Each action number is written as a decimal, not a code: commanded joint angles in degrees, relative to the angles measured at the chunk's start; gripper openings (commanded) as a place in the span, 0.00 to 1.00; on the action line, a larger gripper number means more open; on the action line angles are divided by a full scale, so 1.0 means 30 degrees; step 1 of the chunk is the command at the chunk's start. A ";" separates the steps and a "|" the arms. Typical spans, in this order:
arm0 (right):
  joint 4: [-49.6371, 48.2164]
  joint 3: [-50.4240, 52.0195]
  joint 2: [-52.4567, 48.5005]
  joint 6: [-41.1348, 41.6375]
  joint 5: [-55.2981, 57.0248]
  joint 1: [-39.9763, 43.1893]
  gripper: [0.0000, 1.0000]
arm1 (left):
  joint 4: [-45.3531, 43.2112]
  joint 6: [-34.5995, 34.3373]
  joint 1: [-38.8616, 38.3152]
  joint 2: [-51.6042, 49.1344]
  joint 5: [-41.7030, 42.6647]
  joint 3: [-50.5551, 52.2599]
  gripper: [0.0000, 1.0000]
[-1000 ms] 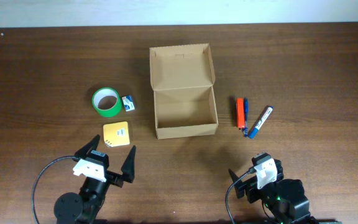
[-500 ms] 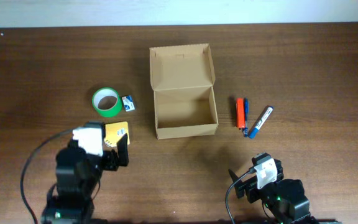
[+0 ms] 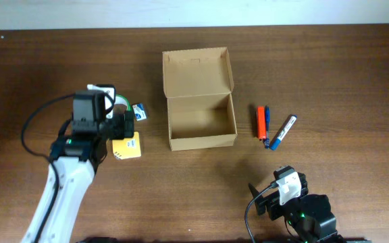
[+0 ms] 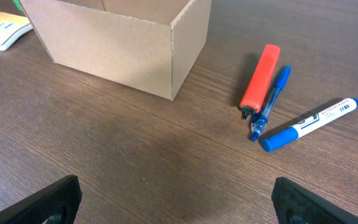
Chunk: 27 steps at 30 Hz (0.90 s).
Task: Pack container
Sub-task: 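Move the left gripper to the green tape roll and grasp it, then carry the green tape roll with the left gripper into the box and release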
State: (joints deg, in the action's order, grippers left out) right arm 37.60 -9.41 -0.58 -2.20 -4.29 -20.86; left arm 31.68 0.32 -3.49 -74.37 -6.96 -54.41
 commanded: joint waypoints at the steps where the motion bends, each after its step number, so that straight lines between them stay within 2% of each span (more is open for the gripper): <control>1: -0.0044 0.0131 0.0131 -0.0131 0.0168 0.0087 0.99 | 0.0044 0.0663 -0.0051 -0.1632 -0.0627 -0.1260 1.00; 10: -0.0044 0.0131 0.0131 -0.0131 0.0168 0.0087 0.99 | 0.0036 0.1086 -0.0036 -0.5938 -0.0619 -0.3621 1.00; 14: -0.0044 0.0131 0.0131 -0.0131 0.0168 0.0087 0.99 | -0.0022 0.1093 -0.0036 -0.6207 -0.0517 -0.4138 1.00; 18: -0.0044 0.0131 0.0131 -0.0131 0.0160 0.0087 0.99 | -0.0146 0.1931 -0.0051 -0.6207 0.1632 -0.4153 1.00; 27: -0.0044 0.0124 0.0131 -0.0131 0.0168 0.0087 0.99 | -0.1217 0.1938 -0.0051 -0.6623 0.2142 -0.4146 1.00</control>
State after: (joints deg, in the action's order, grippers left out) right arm 37.60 -9.41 -0.58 -2.24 -4.29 -20.86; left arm 28.60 5.02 -3.49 -92.53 -2.52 -65.58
